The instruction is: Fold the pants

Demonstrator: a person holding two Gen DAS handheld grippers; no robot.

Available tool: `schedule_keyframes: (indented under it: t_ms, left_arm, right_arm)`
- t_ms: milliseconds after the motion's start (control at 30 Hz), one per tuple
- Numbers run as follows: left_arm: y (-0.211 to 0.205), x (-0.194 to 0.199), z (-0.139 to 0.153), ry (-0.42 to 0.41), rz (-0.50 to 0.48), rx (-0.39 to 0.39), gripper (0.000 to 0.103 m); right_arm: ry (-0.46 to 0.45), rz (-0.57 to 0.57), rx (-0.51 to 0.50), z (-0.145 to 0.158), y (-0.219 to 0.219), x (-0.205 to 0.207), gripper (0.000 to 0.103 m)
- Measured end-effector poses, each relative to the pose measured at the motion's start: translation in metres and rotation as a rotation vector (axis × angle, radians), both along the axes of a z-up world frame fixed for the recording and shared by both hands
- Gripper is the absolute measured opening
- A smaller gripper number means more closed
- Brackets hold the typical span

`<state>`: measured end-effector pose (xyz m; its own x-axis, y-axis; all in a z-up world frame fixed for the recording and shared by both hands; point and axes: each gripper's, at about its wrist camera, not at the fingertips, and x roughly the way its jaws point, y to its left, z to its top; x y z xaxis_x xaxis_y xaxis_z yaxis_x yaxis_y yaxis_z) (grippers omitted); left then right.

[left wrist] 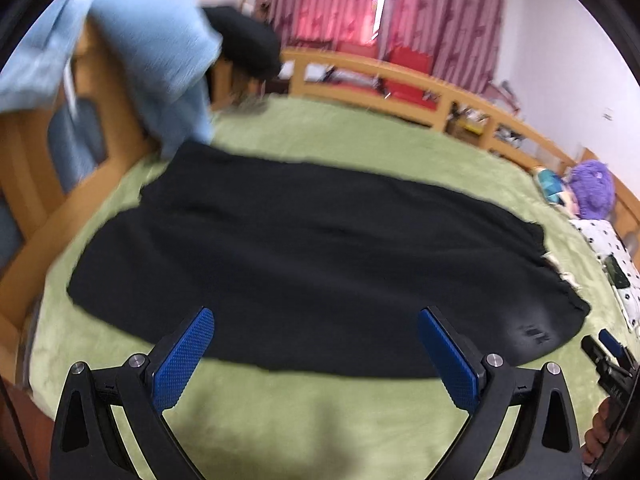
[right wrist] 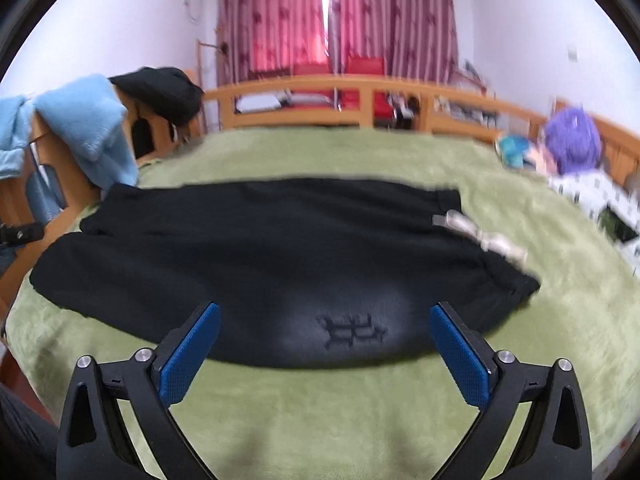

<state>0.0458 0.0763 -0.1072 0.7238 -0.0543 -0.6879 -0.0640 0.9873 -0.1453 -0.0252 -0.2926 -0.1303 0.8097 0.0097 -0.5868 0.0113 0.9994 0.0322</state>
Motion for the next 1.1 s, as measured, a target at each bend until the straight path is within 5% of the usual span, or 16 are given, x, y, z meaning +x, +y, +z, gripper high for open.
schedule_keyframes:
  t_ms: [133, 333, 533, 633, 733, 767, 800, 900, 1100]
  left_arm:
    - [0.047, -0.002, -0.043, 0.067, 0.104, -0.094, 0.097]
    - [0.088, 0.014, -0.100, 0.173, 0.183, -0.222, 0.093]
    - [0.105, 0.032, -0.129, 0.159, 0.235, -0.328, 0.089]
    - [0.110, 0.050, -0.131, 0.164, 0.252, -0.357, 0.084]
    - [0.114, 0.065, -0.129, 0.176, 0.273, -0.369, 0.047]
    - [0.117, 0.070, -0.128, 0.183, 0.277, -0.372, 0.023]
    - [0.120, 0.073, -0.127, 0.189, 0.285, -0.372, 0.013]
    - [0.128, 0.070, -0.112, 0.164, 0.257, -0.447, 0.010]
    - [0.120, 0.086, -0.049, 0.035, 0.191, -0.390, 0.011]
  right_arm:
    - [0.075, -0.055, 0.051, -0.027, -0.027, 0.011, 0.076]
    - [0.166, -0.186, 0.154, -0.058, -0.078, 0.032, 0.075]
    - [0.248, -0.249, 0.478, -0.093, -0.119, 0.052, 0.075]
    - [0.260, -0.264, 0.558, -0.106, -0.123, 0.062, 0.075]
    - [0.241, -0.282, 0.572, -0.110, -0.124, 0.075, 0.069]
    - [0.241, -0.292, 0.575, -0.108, -0.123, 0.079, 0.051]
    - [0.242, -0.299, 0.573, -0.108, -0.123, 0.082, 0.025]
    - [0.237, -0.281, 0.576, -0.103, -0.121, 0.090, 0.017]
    - [0.161, -0.185, 0.530, -0.045, -0.110, 0.094, 0.015]
